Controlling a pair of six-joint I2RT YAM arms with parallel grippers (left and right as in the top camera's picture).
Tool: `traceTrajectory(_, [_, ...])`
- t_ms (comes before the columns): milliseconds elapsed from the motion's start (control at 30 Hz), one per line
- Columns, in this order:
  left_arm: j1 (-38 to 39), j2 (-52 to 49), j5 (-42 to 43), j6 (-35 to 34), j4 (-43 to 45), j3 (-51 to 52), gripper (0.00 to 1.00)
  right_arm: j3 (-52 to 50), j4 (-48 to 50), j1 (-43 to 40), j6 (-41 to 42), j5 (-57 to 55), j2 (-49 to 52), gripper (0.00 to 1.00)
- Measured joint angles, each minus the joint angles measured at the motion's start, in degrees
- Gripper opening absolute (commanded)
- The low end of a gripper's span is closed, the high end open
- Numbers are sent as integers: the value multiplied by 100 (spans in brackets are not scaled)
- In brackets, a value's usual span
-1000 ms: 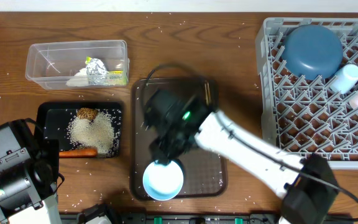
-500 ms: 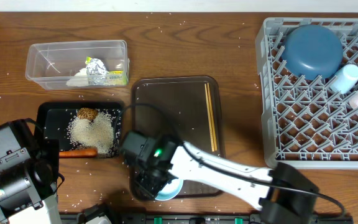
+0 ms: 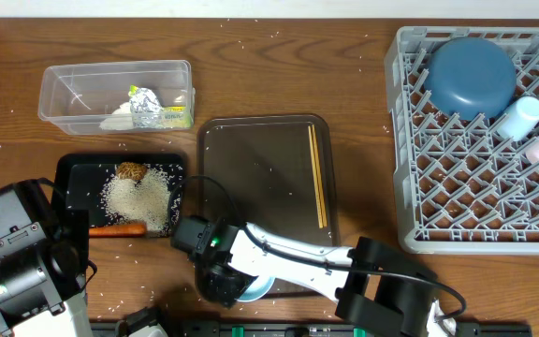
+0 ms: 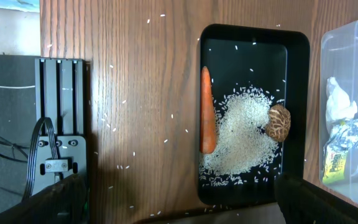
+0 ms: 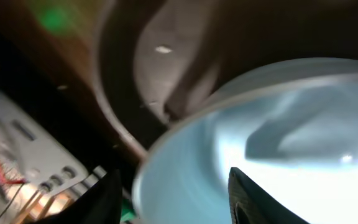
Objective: Sort waste into correct bins and load items into the dishwasher rack
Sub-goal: 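Close the right gripper on the light blue bowl rim and lift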
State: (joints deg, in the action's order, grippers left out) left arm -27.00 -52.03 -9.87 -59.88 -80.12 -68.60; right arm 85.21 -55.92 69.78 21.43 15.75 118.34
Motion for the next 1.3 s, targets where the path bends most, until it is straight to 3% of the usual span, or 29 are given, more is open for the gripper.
traceTrajectory(300, [0,0,0,-2,0,0,98,0,-166,-398,153,-754,0,37])
traceTrajectory(733, [0,0,0,-2,0,0,98,0,-57,-1375,-85,-870,0,46])
traceTrajectory(967, [0,0,0,-2,0,0,98,0,-31,-1453,-302,-831,0,40])
traceTrajectory(1167, [0,0,0,-2,0,0,98,0,2,-1283,-256,-1132,46,27])
traceTrajectory(1300, [0,0,0,-2,-2,0,98,0,31,-1104,-192,-1209,101,24])
